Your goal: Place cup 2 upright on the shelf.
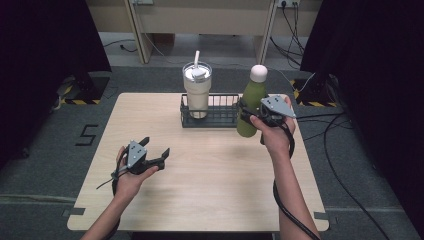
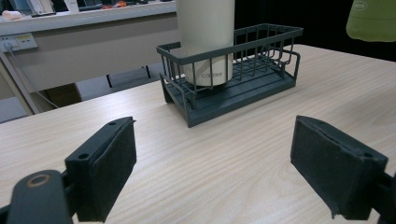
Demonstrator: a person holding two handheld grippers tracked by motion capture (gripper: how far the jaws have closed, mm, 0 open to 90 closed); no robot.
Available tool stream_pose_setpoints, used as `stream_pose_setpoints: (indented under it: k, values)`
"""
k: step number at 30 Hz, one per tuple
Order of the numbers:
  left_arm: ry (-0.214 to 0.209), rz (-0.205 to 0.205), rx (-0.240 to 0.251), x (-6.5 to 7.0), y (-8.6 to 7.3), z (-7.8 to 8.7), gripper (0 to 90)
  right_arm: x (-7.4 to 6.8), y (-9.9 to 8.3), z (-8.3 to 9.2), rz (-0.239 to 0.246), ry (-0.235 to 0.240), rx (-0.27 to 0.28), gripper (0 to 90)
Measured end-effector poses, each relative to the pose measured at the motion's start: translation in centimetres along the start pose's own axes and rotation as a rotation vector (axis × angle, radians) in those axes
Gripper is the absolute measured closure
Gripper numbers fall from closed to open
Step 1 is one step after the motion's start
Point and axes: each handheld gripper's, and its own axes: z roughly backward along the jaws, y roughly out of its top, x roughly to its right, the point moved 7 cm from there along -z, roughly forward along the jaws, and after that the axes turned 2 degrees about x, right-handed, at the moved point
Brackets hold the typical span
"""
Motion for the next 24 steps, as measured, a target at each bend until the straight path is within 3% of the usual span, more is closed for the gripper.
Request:
stream_pose_setpoints:
  k: [24]
  values:
    - [-0.001, 0.001, 0.002, 0.0, 0.0, 0.0, 13.8, -0.4, 1.0, -1.5, -0.001, 0.003, 0.003, 23.0]
